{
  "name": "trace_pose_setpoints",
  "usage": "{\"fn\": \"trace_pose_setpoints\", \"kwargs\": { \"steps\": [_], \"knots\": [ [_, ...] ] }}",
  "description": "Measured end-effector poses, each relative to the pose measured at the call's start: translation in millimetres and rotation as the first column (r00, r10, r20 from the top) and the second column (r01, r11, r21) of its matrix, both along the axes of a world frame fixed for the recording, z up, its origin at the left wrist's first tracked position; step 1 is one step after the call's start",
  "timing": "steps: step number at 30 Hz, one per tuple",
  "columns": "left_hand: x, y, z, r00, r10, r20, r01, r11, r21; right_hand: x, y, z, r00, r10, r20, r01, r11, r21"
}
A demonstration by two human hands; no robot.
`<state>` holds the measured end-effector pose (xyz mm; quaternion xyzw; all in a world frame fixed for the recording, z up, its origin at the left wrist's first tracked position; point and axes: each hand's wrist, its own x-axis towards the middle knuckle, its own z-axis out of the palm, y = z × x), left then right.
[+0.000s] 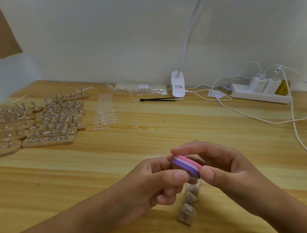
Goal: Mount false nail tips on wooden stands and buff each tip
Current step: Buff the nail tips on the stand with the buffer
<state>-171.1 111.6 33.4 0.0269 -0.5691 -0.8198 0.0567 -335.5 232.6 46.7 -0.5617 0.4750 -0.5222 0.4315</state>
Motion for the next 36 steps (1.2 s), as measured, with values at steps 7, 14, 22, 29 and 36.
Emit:
{"fn": "trace_pose_setpoints", "kwargs": {
  "steps": [7, 14, 22, 29, 36],
  "knots": [
    [-1.7, 2.3, -1.9, 1.000, -0.027, 0.000, 0.027, 0.995, 0.098, 3.8, -3.7, -3.8, 0.998, -0.010, 0.064, 0.009, 1.000, 0.014],
    [-2.5, 2.2, 0.9, 1.000, -0.020, -0.002, 0.020, 0.991, 0.134, 8.8, -4.9, -1.3, 0.995, -0.068, 0.068, 0.068, 0.998, 0.007],
    [-3.1, 7.9, 3.8, 1.000, -0.016, 0.003, 0.015, 0.990, 0.143, 11.3, -6.8, -0.2, 0.993, -0.099, 0.067, 0.098, 0.995, 0.017],
    [-5.3, 5.2, 1.0, 1.000, -0.008, 0.021, 0.003, 0.971, 0.237, 12.1, -2.5, 3.9, 0.989, -0.148, 0.025, 0.149, 0.988, -0.037],
    [-6.0, 4.8, 0.7, 0.998, 0.025, 0.062, -0.041, 0.959, 0.281, 13.8, 0.2, 7.3, 0.971, -0.231, -0.064, 0.223, 0.969, -0.106]
  ]
}}
